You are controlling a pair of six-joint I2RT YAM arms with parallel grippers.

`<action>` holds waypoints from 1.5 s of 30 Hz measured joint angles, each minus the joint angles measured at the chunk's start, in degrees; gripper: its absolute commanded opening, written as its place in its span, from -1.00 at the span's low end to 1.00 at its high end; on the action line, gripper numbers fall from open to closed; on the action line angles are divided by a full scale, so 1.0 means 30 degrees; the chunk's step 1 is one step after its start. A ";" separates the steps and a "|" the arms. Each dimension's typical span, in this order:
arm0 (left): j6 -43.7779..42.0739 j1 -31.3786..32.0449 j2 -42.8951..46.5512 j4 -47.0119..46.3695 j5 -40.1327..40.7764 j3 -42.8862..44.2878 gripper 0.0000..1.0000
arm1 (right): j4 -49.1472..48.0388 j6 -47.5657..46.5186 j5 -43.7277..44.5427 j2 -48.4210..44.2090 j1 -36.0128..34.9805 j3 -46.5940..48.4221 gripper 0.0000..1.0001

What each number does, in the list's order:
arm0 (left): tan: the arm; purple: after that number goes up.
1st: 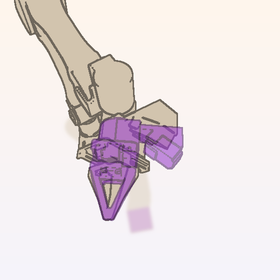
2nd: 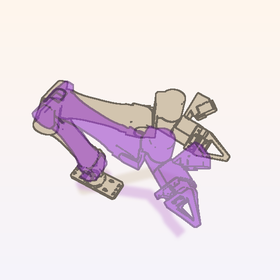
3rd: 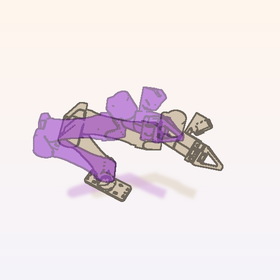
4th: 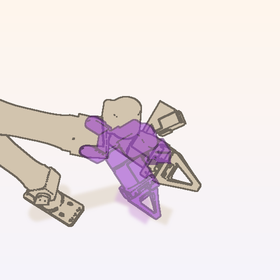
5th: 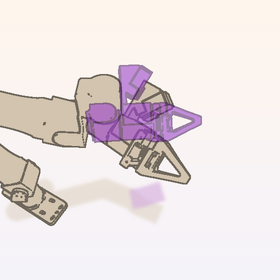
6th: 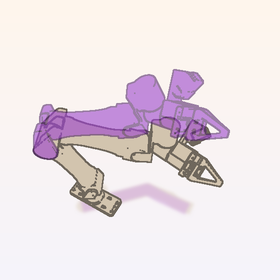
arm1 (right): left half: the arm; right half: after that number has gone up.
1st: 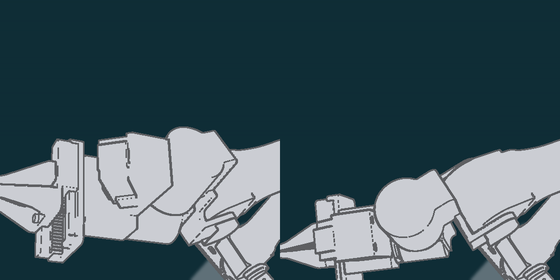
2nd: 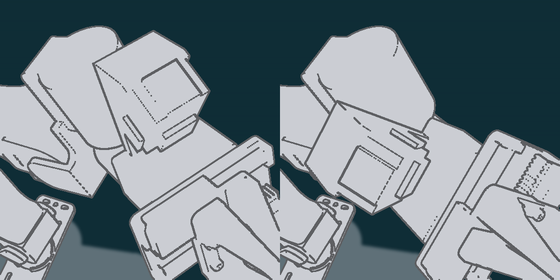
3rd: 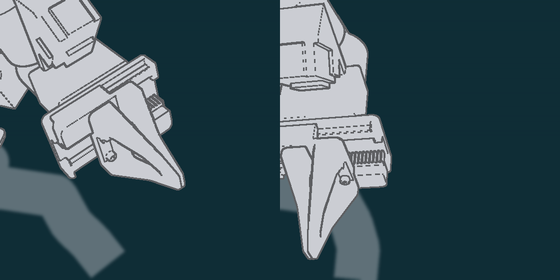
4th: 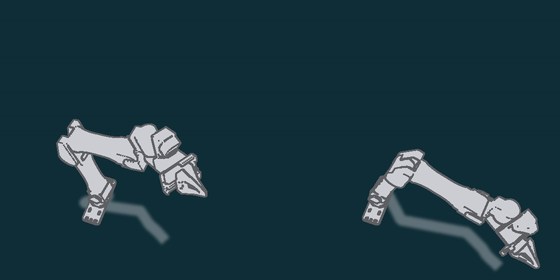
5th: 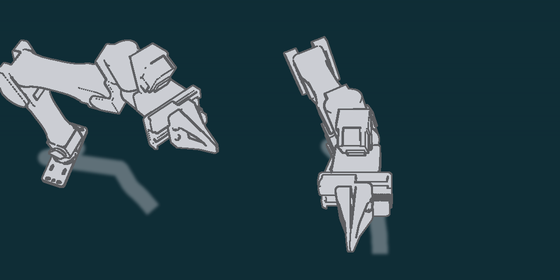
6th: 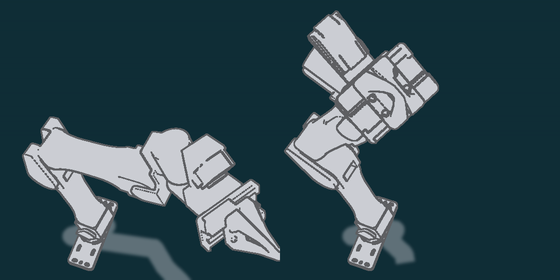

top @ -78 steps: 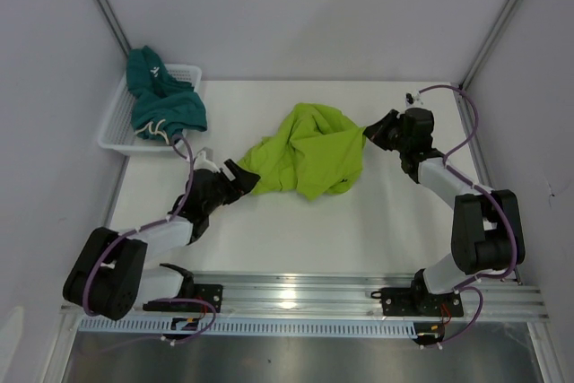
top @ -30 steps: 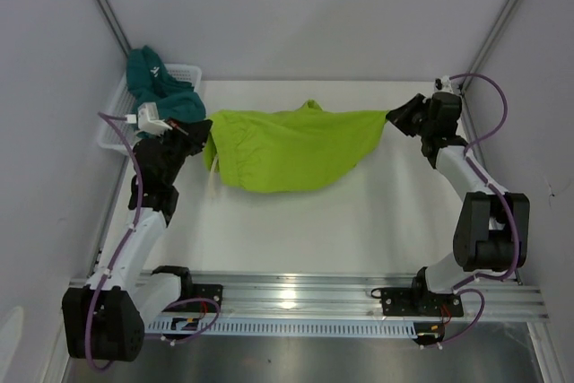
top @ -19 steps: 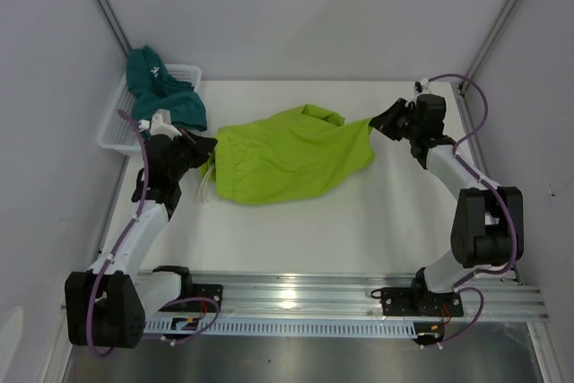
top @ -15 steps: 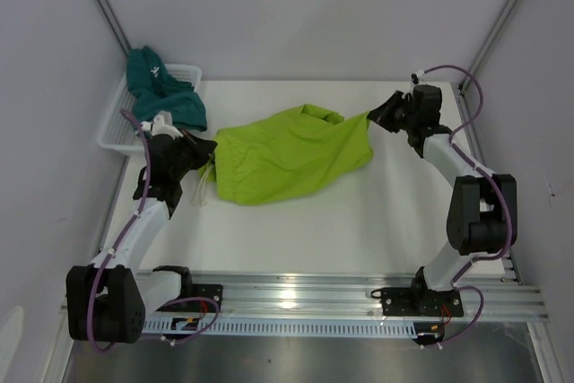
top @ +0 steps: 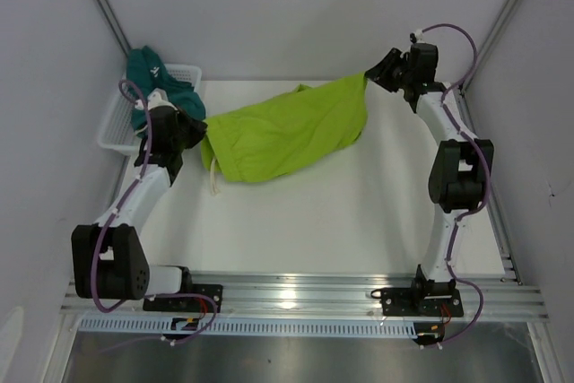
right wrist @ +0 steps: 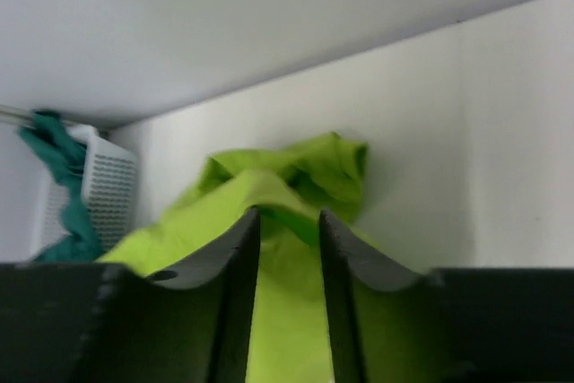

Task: Fold and stack the shorts
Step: Flatten the shorts out

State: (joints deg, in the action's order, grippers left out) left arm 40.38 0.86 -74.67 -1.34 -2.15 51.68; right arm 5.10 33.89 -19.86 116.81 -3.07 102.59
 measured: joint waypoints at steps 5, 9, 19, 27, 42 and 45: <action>-0.0641 -0.0022 -0.0845 0.1268 0.0903 0.0539 0.42 | 0.1909 -0.0860 -0.0517 0.1843 -0.0160 0.0765 0.75; -0.0969 -0.0087 -0.0889 0.2120 0.1552 0.1902 0.85 | 0.2339 -0.1100 -0.1202 0.1763 -0.0073 0.0219 0.80; -0.1122 0.0568 0.2790 0.1945 0.1224 -0.1115 0.88 | 0.0350 -0.0510 -0.2725 -0.2193 0.2375 -0.8386 0.74; -0.0517 0.2565 0.7468 0.2667 0.1086 -0.6739 0.89 | 0.0452 -0.0109 -0.1938 -0.6907 0.2047 -1.3901 0.63; 0.1042 0.3169 1.0193 0.4794 0.2069 -0.8058 0.92 | -0.3912 0.4881 -0.0758 -0.8043 0.2084 -1.9365 -0.05; 0.1056 0.3169 1.0462 0.5115 0.2200 -0.8116 0.92 | -0.4590 0.5530 -0.0714 -0.6900 0.2084 -1.9329 -0.03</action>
State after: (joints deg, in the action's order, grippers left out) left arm 43.55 10.37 -43.29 14.00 4.45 27.33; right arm -8.67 50.48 -22.00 96.12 3.18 44.60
